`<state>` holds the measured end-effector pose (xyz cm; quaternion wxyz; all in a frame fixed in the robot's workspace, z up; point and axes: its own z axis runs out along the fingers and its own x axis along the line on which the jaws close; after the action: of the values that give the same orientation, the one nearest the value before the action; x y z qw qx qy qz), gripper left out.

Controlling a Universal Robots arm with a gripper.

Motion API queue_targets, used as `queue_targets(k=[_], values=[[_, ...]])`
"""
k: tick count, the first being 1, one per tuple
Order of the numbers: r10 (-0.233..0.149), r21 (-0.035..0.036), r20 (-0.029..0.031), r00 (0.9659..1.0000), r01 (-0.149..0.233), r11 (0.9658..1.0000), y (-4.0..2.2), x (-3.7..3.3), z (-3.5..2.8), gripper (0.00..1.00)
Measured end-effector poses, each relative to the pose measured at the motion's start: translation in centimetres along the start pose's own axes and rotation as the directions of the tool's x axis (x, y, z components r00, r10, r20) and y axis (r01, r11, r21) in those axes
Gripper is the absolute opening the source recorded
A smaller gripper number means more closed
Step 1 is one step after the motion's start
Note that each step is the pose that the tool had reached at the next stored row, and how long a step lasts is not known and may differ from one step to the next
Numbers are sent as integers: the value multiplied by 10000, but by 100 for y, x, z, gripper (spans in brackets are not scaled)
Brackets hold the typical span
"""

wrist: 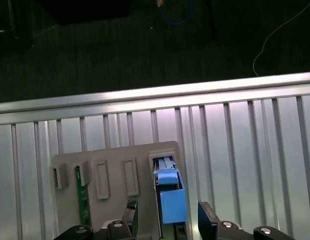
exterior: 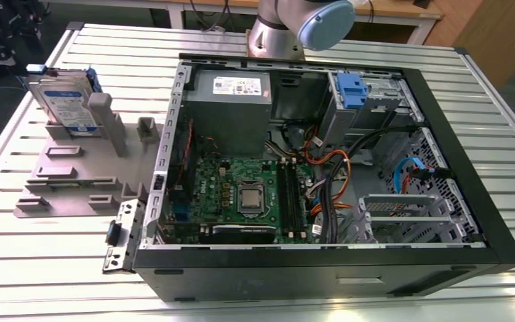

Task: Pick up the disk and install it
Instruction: 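Pick up the disk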

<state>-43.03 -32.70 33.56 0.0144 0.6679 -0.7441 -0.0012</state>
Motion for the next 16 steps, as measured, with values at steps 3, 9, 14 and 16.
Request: queue_targets(k=[3, 9, 14, 16], values=[[-45, 111, 2, 10000, 45, 9999, 12, 1, 23, 59], [-161, 248, 13, 9999, 160, 9996, 62, 5, 101, 59], [-396, 251, 15, 9992, 396, 9989, 78, 6, 183, 59], [-714, 257, 7, 9974, 713, 9971, 78, 5, 204, 59]])
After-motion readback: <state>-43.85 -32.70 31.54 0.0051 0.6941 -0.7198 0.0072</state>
